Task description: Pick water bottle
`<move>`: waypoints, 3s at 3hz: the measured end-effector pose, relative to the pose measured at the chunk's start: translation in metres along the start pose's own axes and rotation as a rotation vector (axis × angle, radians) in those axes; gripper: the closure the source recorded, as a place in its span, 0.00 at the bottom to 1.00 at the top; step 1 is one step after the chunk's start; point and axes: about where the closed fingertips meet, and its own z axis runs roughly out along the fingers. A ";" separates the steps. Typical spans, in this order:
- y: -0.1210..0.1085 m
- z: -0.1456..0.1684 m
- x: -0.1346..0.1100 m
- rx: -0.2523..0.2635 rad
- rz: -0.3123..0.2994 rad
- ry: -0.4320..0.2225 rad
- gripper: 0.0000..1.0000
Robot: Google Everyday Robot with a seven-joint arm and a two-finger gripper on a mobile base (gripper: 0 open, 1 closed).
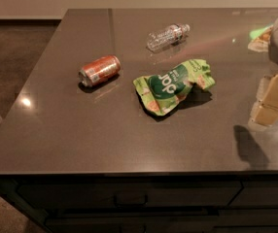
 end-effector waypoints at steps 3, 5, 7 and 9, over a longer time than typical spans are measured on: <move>-0.074 0.029 -0.016 0.010 -0.046 -0.047 0.00; -0.156 0.072 -0.038 0.012 -0.103 -0.129 0.00; -0.217 0.108 -0.061 0.048 -0.209 -0.147 0.00; -0.243 0.133 -0.099 0.137 -0.364 -0.108 0.00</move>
Offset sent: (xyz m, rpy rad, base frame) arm 0.0654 -0.0094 -0.0036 0.0279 -0.0037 0.0308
